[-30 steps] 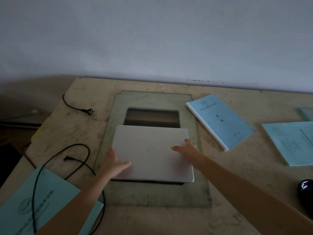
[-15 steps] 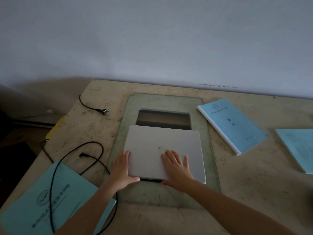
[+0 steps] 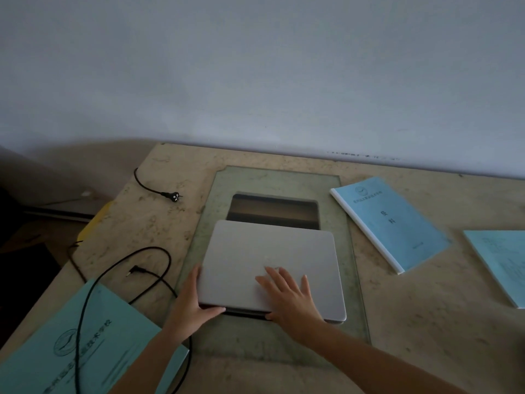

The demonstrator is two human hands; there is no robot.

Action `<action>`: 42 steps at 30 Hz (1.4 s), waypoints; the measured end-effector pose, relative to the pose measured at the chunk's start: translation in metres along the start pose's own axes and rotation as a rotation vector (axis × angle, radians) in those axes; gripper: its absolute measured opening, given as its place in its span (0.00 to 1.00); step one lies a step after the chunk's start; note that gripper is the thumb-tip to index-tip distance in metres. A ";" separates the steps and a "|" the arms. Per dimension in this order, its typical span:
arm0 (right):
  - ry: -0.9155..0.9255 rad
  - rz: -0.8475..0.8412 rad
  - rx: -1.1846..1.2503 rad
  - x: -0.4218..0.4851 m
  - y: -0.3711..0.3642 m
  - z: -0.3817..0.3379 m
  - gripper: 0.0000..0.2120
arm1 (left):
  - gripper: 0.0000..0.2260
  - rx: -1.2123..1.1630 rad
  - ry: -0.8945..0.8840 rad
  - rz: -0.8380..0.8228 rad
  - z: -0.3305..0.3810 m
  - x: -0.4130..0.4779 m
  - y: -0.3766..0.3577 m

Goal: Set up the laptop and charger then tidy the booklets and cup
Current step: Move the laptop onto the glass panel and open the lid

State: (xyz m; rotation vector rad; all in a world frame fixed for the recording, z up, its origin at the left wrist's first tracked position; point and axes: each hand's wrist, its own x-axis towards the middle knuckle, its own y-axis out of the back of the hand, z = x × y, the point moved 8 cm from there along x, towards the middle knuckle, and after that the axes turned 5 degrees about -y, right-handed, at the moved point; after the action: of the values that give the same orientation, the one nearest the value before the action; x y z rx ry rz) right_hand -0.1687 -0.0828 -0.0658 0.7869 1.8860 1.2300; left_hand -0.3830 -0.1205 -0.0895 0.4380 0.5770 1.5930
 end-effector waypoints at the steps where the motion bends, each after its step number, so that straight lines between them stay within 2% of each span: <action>1: 0.021 -0.004 -0.012 -0.002 0.000 -0.002 0.37 | 0.48 -0.033 0.000 0.022 -0.003 -0.001 0.001; 4: 0.090 -0.001 -0.043 -0.007 0.004 -0.010 0.31 | 0.47 -0.077 -0.001 0.086 -0.012 -0.001 0.007; 8: 0.138 0.029 -0.056 -0.014 0.022 -0.016 0.26 | 0.37 0.000 0.007 0.116 -0.011 0.002 0.012; 11: 0.199 0.162 -0.079 -0.018 0.054 -0.024 0.22 | 0.34 0.080 0.010 0.134 -0.005 0.000 0.016; 14: 0.186 0.286 -0.031 -0.015 0.096 -0.026 0.20 | 0.38 0.164 0.020 0.084 0.002 0.000 0.016; 17: 0.077 0.385 0.055 0.001 0.144 -0.018 0.21 | 0.43 0.301 -0.028 -0.028 0.012 0.006 0.015; 19: 0.011 0.437 0.086 0.014 0.176 -0.012 0.19 | 0.44 0.368 -0.049 -0.113 0.017 0.011 0.012; 23: -0.096 0.436 0.144 0.043 0.211 -0.003 0.15 | 0.48 0.495 -0.049 -0.231 0.026 0.025 0.007; 29: -0.179 0.416 0.348 0.073 0.228 0.005 0.20 | 0.55 0.713 -0.067 -0.383 0.038 0.047 -0.002; 36: -0.205 0.463 0.309 0.102 0.244 0.019 0.19 | 0.56 0.889 -0.089 -0.585 0.047 0.065 -0.014; 42: -0.261 0.497 0.246 0.129 0.250 0.034 0.22 | 0.58 0.928 -0.108 -0.619 0.046 0.071 -0.020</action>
State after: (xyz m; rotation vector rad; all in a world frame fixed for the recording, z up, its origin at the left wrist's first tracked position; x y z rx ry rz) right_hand -0.1858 0.1255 0.1256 1.5419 1.6955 1.1162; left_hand -0.3476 -0.0444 -0.0688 0.9137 1.2257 0.6354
